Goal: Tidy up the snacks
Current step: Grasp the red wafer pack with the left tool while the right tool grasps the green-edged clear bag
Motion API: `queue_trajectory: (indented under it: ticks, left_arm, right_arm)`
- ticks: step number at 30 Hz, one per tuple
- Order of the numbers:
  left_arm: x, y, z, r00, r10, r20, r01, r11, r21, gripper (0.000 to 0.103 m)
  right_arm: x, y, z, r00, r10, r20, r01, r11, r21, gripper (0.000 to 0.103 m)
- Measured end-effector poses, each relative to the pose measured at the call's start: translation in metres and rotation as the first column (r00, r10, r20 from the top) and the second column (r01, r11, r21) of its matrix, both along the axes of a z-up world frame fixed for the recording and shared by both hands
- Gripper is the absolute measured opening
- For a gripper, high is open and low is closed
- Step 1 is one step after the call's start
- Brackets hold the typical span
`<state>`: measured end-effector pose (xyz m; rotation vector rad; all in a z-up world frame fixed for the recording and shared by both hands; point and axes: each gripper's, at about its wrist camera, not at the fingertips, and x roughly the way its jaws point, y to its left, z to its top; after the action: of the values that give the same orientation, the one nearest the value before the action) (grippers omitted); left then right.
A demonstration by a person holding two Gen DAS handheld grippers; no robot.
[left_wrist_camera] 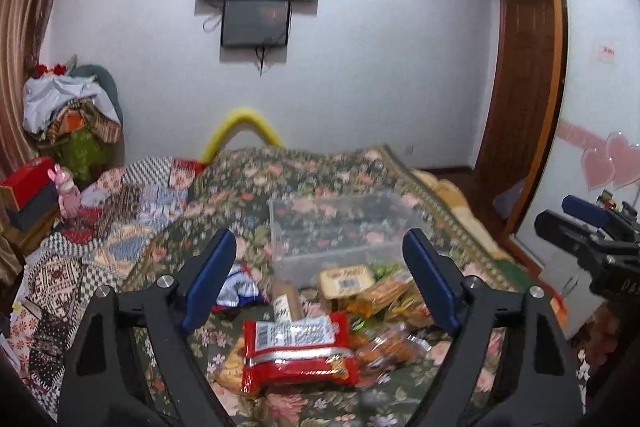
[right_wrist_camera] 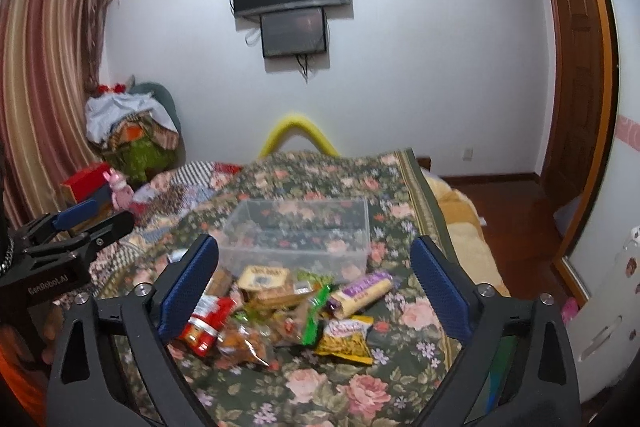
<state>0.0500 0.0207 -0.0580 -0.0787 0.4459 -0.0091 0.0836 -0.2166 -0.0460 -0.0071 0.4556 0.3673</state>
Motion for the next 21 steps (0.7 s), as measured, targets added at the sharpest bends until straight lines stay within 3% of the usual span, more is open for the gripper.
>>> queue_trajectory:
  ticks: [7,13,18,21]
  left_arm:
    - [0.027,0.011,-0.049,0.986,-0.021,-0.164,0.022,1.0,0.005,0.086]
    - [0.05,0.017,-0.098,0.944,-0.048,-0.326,0.041,0.999,-0.026,0.086]
    - [0.06,0.019,-0.124,0.917,-0.039,-0.397,0.033,0.999,-0.023,0.087]
    - [0.063,0.023,-0.131,0.91,-0.041,-0.411,0.023,0.999,-0.049,0.096]
  right_arm:
    - [0.026,-0.008,-0.039,0.991,-0.024,-0.13,0.018,0.999,-0.051,0.087]
    - [0.044,-0.014,-0.072,0.968,-0.033,-0.249,0.015,0.997,-0.074,0.087]
    - [0.059,-0.018,-0.093,0.942,-0.033,-0.334,0.009,0.997,-0.073,0.087]
    - [0.066,-0.017,-0.102,0.929,-0.023,-0.37,0.002,0.998,-0.059,0.087]
